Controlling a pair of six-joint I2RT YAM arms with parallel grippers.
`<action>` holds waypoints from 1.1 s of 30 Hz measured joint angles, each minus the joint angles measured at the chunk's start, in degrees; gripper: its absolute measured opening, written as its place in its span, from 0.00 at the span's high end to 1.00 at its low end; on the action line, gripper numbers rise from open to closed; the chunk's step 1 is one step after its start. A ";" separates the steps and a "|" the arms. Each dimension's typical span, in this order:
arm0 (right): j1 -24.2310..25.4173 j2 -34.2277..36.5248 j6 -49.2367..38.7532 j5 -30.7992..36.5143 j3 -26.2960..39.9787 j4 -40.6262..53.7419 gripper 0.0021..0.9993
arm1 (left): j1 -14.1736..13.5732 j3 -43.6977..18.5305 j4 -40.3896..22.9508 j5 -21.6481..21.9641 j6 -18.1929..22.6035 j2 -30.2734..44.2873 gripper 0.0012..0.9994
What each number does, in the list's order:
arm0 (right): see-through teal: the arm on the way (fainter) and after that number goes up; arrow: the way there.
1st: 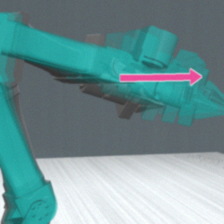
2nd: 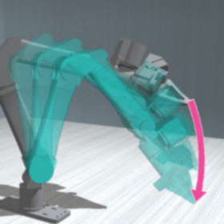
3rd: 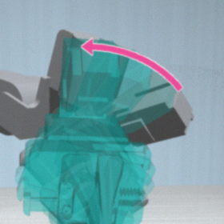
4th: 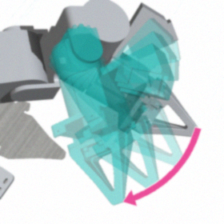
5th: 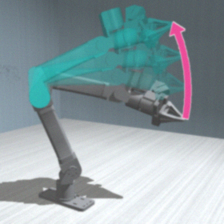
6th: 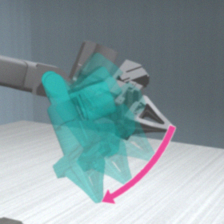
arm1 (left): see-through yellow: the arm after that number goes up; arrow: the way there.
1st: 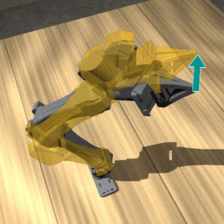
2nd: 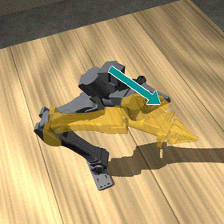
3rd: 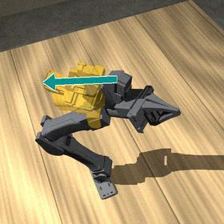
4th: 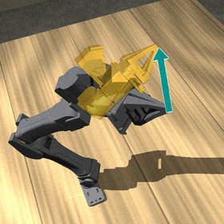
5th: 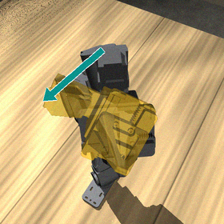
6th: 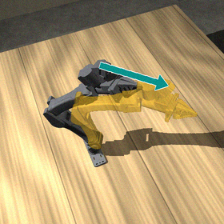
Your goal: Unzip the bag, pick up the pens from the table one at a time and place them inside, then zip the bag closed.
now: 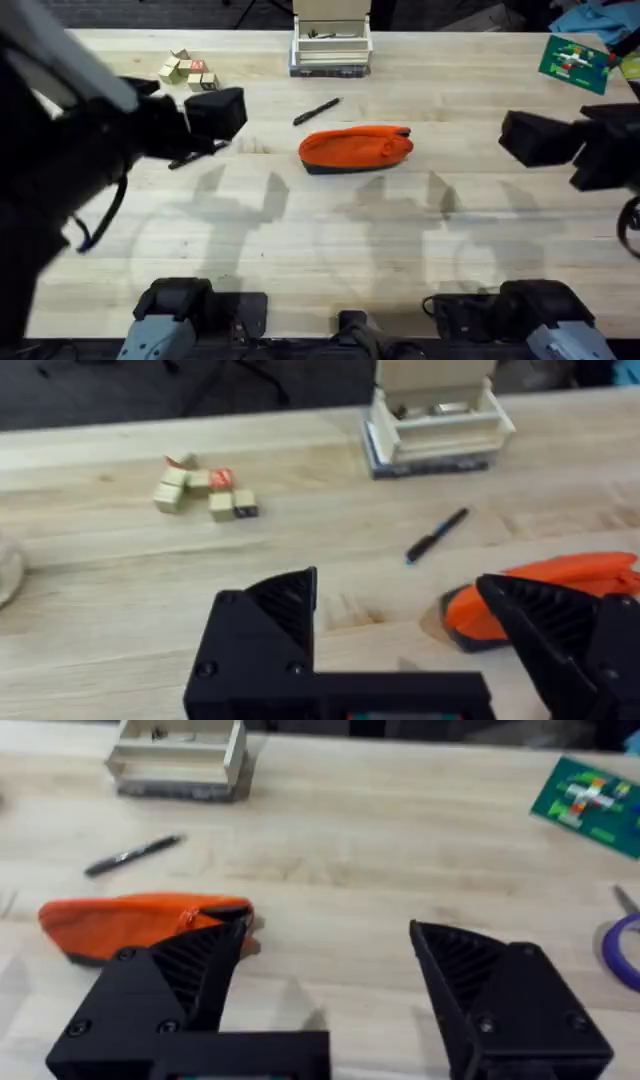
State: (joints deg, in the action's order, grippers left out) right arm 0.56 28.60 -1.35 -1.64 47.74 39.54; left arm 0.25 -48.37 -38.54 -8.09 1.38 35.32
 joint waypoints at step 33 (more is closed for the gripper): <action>0.00 16.03 -2.31 -3.96 11.64 5.47 0.00 | 0.00 -13.63 -10.60 -33.35 47.63 30.99 0.01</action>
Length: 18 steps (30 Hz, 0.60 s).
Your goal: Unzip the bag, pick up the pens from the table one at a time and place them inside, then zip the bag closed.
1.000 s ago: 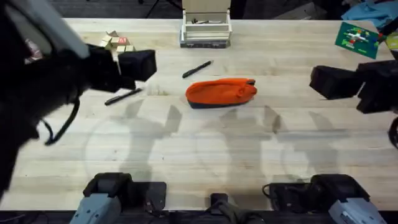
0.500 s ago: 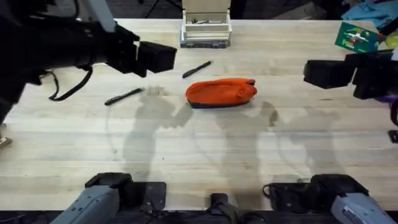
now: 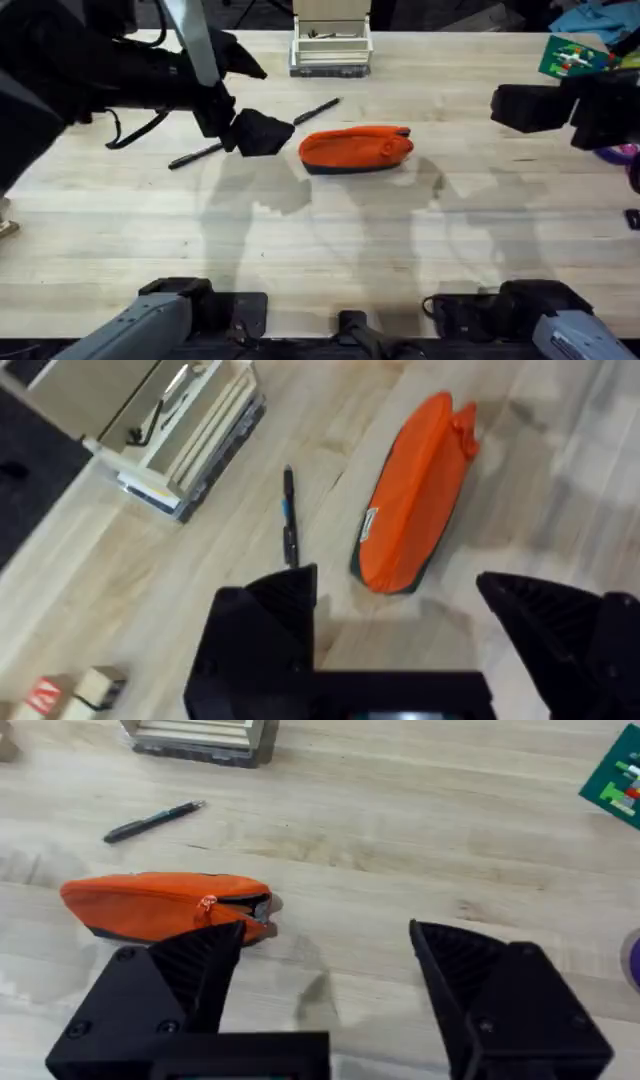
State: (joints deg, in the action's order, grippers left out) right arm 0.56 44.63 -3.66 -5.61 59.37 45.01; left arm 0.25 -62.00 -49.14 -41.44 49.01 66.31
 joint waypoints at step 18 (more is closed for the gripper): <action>0.00 0.00 -0.04 0.00 0.00 0.00 0.00 | -0.02 -0.02 2.75 -9.07 17.95 17.43 0.01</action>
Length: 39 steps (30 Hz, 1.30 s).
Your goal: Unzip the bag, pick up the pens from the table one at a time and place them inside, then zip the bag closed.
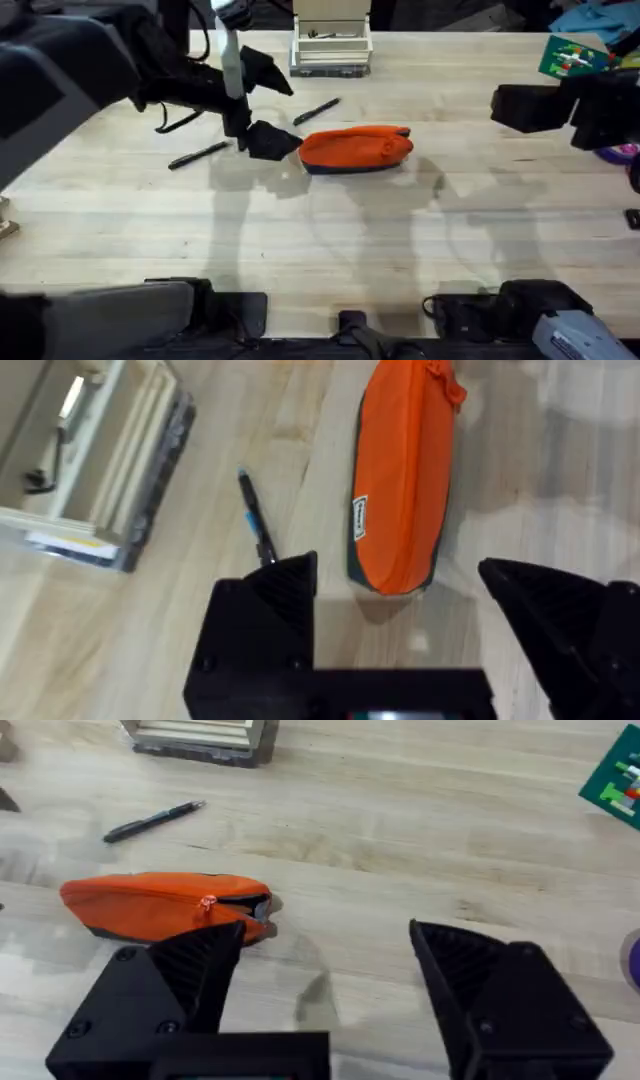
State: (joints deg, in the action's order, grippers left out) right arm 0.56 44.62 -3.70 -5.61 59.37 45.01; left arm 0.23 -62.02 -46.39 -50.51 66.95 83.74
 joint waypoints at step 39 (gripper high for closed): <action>0.00 0.02 -0.20 0.00 0.02 -0.09 0.00 | -4.70 0.00 6.80 -3.53 0.35 14.15 0.01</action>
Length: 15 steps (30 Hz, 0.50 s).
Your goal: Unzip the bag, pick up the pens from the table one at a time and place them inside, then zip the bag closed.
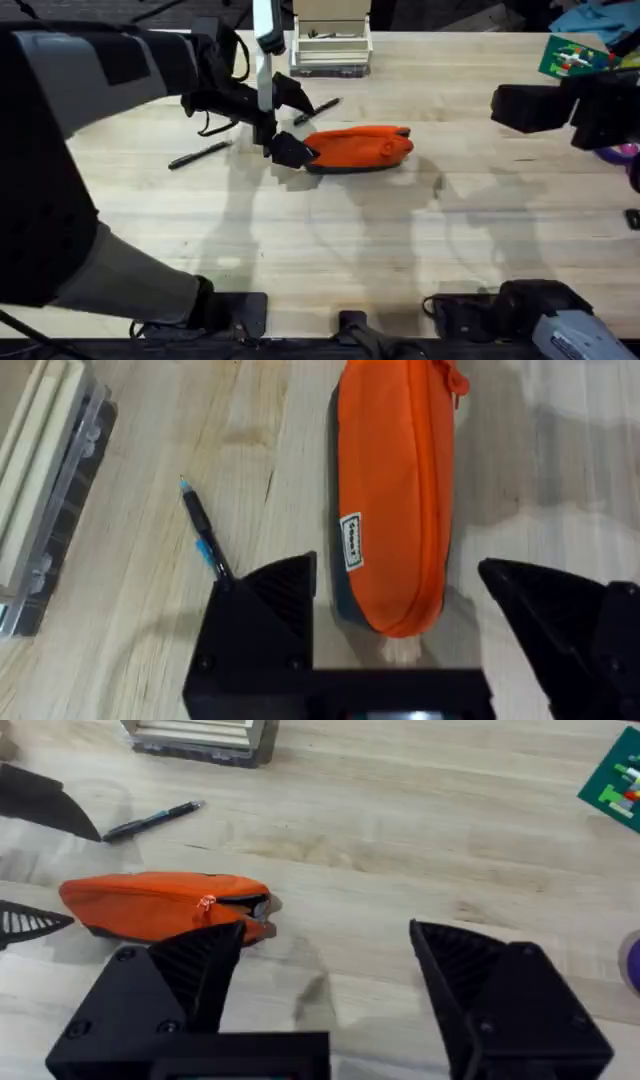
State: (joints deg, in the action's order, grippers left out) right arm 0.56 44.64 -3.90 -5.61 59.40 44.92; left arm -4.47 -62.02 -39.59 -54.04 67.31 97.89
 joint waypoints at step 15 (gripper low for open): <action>0.00 -0.02 -0.02 0.00 0.02 -0.80 0.00 | -0.02 0.00 -2.67 0.03 0.00 2.58 0.01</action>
State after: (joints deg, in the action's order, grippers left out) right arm 0.56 44.62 -3.92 -5.61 59.42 44.12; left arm -4.49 -62.02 -42.26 -54.02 67.31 100.47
